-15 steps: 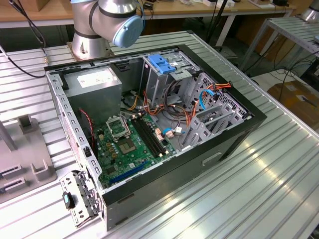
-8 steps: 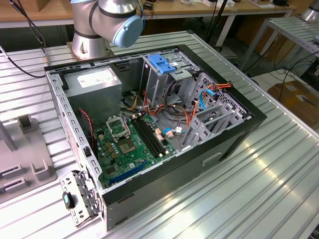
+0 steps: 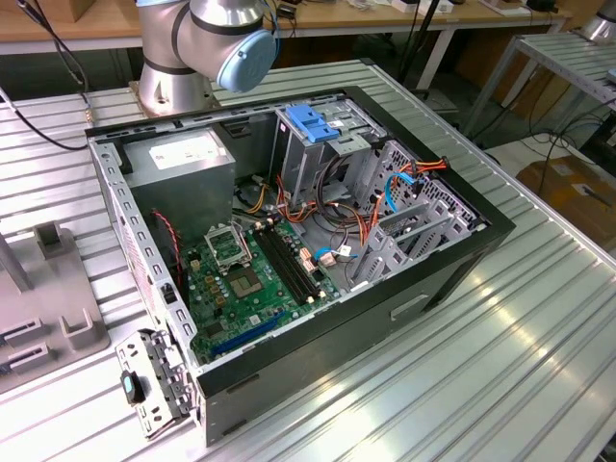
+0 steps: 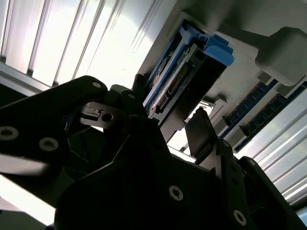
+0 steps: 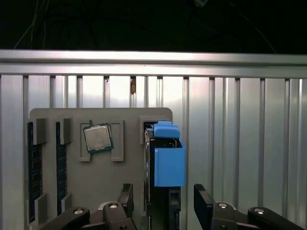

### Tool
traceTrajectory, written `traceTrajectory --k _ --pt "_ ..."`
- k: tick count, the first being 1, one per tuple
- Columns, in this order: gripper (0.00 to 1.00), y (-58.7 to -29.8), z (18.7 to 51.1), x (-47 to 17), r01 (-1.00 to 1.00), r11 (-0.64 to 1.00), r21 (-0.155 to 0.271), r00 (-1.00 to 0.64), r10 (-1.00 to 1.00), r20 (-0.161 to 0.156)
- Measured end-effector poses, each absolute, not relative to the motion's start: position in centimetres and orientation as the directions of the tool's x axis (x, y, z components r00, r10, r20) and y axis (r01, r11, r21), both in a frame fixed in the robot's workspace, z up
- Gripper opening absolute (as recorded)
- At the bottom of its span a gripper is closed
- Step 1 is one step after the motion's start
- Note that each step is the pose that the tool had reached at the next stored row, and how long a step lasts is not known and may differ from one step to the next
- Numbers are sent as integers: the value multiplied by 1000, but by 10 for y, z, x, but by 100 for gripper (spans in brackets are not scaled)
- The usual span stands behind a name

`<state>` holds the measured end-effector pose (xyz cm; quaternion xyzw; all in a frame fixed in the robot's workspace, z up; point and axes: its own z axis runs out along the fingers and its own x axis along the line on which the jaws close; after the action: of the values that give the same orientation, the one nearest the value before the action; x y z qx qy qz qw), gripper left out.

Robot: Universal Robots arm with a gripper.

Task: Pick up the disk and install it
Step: 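Pick up the disk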

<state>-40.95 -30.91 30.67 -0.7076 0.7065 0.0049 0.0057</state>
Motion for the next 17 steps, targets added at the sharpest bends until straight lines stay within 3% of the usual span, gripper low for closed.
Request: traceTrajectory --k 6,7,15,17 --pt "60 -309 307 -410 -1000 -2 -1 2 -1000 -15" --pt "53 -309 307 -410 -1000 -2 -1 2 -1000 -15" --pt "53 -308 307 -410 -1000 -2 -1 2 -1000 -15" --pt "45 -308 307 -410 -1000 -2 -1 2 -1000 -15"
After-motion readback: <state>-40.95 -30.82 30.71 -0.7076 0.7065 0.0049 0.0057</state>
